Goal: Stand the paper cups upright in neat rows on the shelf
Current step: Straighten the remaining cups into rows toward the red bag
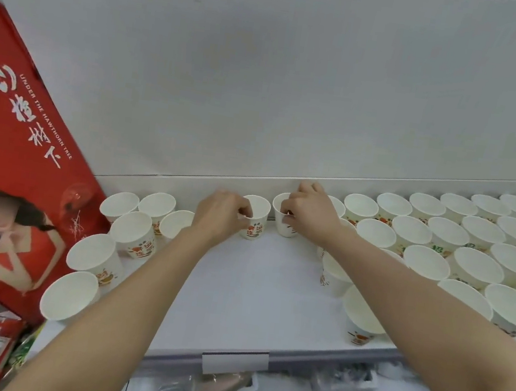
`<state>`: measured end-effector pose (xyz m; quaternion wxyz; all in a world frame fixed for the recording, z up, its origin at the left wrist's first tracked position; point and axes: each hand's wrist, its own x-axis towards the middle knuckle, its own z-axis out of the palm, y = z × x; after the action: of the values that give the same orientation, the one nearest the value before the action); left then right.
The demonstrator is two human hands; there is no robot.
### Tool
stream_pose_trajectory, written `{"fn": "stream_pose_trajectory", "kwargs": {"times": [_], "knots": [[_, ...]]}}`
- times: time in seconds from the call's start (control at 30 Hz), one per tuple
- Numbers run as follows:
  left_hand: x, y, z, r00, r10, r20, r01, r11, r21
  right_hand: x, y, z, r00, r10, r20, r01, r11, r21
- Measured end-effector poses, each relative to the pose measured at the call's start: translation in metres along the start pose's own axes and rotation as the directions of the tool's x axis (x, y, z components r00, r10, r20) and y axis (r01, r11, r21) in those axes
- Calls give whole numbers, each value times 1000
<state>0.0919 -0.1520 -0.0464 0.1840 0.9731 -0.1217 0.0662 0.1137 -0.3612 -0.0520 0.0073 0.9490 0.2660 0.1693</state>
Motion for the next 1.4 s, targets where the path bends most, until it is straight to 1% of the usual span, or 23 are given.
{"fn": "stream_pose_trajectory", "kwargs": {"times": [0.03, 0.17, 0.27, 0.5, 0.77, 0.83, 0.93, 1.0, 1.1, 1.2, 1.27, 1.3, 1.33, 1.4], "knots": [[0, 1, 1, 1000, 8, -2, -8, 1000, 3, 0, 2, 0, 1000, 3, -12, -3, 1000, 15], [-2, 9, 3, 1000, 10, -20, -10, 1000, 4, -10, 18, -16, 999, 41, 33, -45, 991, 125], [1, 16, 6, 1000, 9, -18, -8, 1000, 29, -14, 27, -22, 999, 11, 53, -16, 995, 102], [6, 30, 12, 1000, -22, -20, 23, 999, 39, -12, 18, -16, 998, 28, 53, -30, 999, 39], [2, 37, 17, 998, -30, -59, 32, 999, 35, -14, 17, -17, 998, 35, 48, -38, 998, 56], [-4, 37, 15, 995, -36, -90, 36, 999, 1, -14, 16, -15, 999, 31, 24, -33, 997, 70], [-20, 28, 9, 982, -66, -179, 62, 998, -24, -15, 13, -12, 997, 21, -77, -12, 993, 114], [-37, 17, 4, 966, -108, -236, 108, 994, -15, -15, 4, -11, 987, 0, -161, 25, 987, 156], [-67, -3, -8, 923, -228, -311, 233, 972, -21, -12, -20, -13, 972, -37, -233, 92, 969, 228], [-96, -30, -24, 840, -335, -428, 380, 925, 23, -7, -53, -15, 961, -71, -269, 154, 941, 301], [-111, -50, -40, 783, -347, -515, 448, 890, 81, -3, -75, -14, 957, -83, -278, 175, 929, 326], [-116, -59, -47, 778, -341, -528, 473, 871, 134, -1, -87, -11, 957, -84, -278, 179, 924, 338], [-118, -66, -53, 794, -346, -501, 496, 844, 204, 1, -97, -8, 958, -81, -274, 178, 920, 350], [-114, -77, -62, 846, -403, -349, 514, 790, 334, 6, -117, 0, 968, -59, -245, 152, 912, 380]]}}
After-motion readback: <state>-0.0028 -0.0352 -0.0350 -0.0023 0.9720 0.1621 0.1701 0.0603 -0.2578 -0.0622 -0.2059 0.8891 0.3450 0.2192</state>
